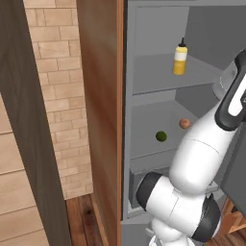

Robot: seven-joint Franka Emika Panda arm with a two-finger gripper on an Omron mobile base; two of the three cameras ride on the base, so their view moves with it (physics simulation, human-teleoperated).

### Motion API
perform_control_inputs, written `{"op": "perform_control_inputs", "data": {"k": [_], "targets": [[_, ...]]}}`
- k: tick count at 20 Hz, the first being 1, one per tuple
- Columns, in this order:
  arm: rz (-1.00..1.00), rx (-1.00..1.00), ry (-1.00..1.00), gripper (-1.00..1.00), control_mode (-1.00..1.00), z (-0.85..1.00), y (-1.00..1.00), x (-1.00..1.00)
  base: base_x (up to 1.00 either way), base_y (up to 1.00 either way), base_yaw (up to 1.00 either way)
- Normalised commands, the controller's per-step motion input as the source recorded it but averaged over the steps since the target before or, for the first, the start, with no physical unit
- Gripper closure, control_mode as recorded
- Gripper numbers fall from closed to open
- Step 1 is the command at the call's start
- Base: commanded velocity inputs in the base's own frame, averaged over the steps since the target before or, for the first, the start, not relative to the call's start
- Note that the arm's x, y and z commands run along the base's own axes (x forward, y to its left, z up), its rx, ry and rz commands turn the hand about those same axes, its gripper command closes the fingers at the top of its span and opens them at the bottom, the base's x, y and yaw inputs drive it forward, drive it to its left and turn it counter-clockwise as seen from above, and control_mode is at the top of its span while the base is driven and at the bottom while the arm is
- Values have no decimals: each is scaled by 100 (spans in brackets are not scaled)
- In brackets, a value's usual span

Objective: Place the mustard and mustard from the counter to the top shelf of the fridge. If the existing items in the fridge are on the top shelf, move them to other shelves.

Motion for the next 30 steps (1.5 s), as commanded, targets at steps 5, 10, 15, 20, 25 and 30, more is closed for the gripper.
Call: {"op": "perform_control_inputs", "data": {"k": [5, 10, 15, 20, 25, 30], "targets": [[0, -1, 38, -100, -100, 4, 8, -100, 0, 0, 0], [0, -8, 45, -100, -100, 0, 17, -100, 0, 0, 0], [2, -5, 48, -100, -100, 15, 10, -100, 0, 0, 0], [5, -10, 58, -100, -100, 52, 28, -100, 0, 0, 0], [10, -15, 60, -100, -100, 72, 37, -100, 0, 0, 0], [13, -13, 50, -100, -100, 82, 50, -100, 0, 0, 0]]}}
